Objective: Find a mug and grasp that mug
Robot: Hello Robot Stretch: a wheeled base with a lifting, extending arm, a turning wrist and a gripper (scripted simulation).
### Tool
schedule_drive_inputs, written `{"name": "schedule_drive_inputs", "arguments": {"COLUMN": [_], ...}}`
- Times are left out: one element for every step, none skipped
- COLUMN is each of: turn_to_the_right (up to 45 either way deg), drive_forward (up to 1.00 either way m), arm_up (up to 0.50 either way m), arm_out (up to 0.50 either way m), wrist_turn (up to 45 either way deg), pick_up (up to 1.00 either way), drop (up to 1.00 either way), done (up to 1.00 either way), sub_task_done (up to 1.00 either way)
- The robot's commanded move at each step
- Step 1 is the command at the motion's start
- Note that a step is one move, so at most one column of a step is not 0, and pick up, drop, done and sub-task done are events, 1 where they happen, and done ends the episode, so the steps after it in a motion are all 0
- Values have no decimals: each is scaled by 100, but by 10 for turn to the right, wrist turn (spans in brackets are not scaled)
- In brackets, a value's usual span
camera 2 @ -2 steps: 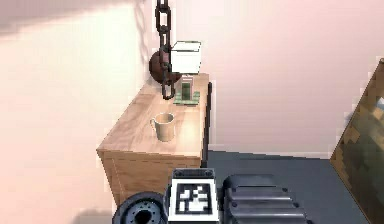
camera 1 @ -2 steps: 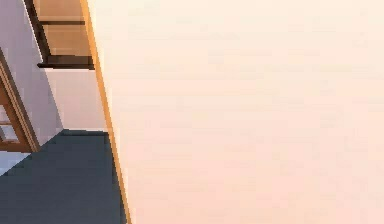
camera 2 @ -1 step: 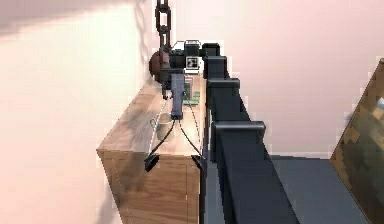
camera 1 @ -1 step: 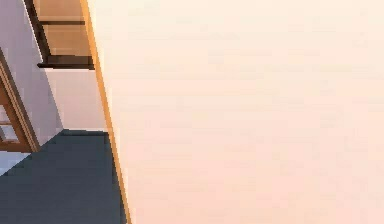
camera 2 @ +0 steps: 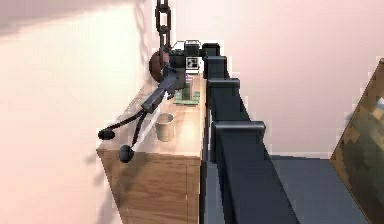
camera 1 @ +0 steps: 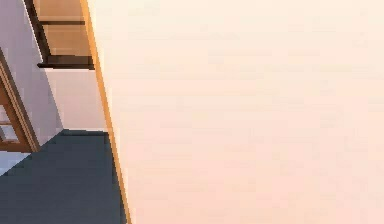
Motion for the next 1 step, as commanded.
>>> {"name": "schedule_drive_inputs", "arguments": {"turn_to_the_right": [0], "drive_forward": [0], "arm_up": [0], "arm_out": [0], "wrist_turn": [450], "pick_up": [0], "drop": [0], "done": [0], "sub_task_done": [0]}}
